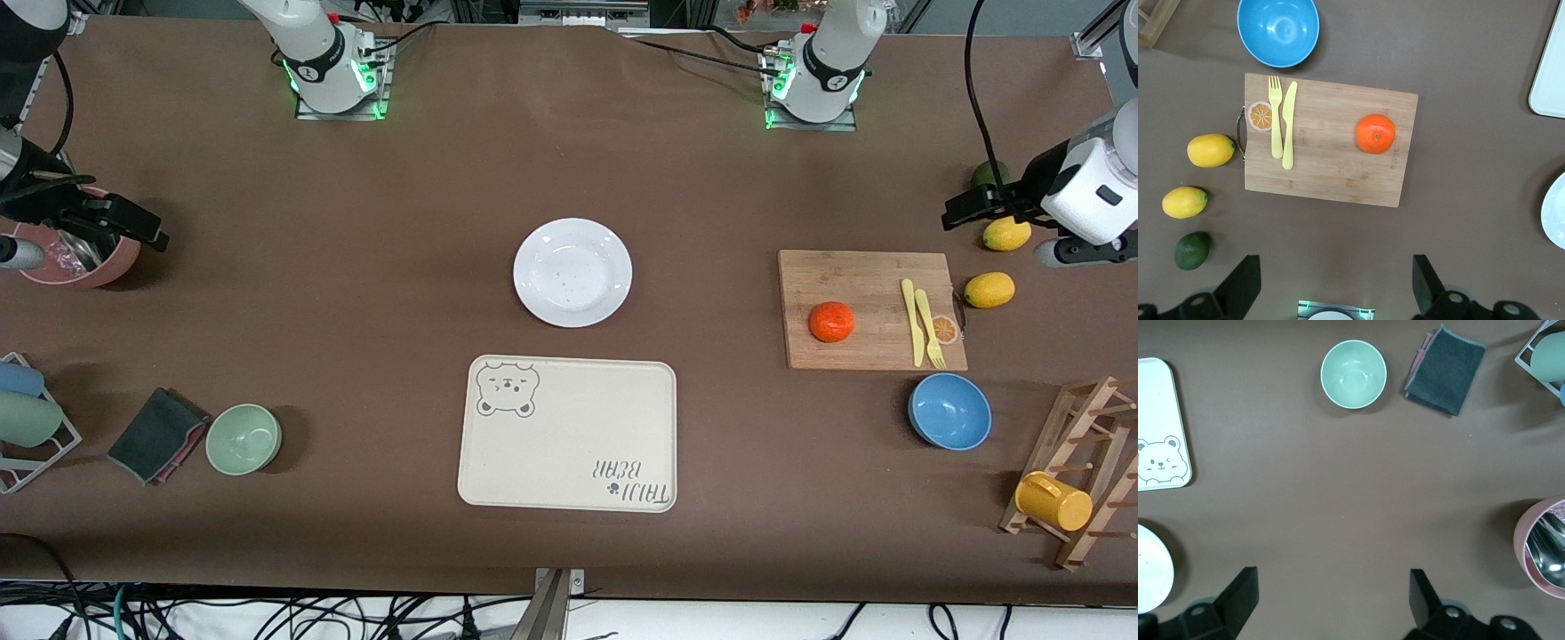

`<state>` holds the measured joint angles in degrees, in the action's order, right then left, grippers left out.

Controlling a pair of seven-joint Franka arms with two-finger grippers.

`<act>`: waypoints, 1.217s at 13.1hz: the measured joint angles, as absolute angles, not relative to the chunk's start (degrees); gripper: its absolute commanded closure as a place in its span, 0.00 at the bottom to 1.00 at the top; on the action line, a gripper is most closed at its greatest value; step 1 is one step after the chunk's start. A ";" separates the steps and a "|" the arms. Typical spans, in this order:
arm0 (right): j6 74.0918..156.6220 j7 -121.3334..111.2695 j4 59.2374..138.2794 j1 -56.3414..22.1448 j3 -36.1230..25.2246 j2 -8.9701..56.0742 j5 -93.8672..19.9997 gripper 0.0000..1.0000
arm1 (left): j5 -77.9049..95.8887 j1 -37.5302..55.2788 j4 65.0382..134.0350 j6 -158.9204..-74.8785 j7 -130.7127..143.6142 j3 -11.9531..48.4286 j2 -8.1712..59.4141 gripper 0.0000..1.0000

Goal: Place orange and plate with both arms

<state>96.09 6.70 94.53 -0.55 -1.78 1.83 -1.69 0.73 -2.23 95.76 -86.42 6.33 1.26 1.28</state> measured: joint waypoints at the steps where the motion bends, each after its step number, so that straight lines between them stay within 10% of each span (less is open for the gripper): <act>1: 96.09 6.70 94.53 -0.55 -1.78 1.83 -1.69 0.00 | 0.73 -2.23 95.56 -86.42 6.33 1.22 1.28 0.00; 9: 96.09 6.70 94.53 -0.55 -1.78 1.83 -1.69 0.00 | 0.76 -2.15 96.31 -86.96 8.34 1.50 2.03 0.00; 16: 96.09 6.70 94.53 -0.55 -1.79 1.83 -1.69 0.00 | 0.77 -1.90 112.97 -108.65 14.72 5.25 4.51 0.00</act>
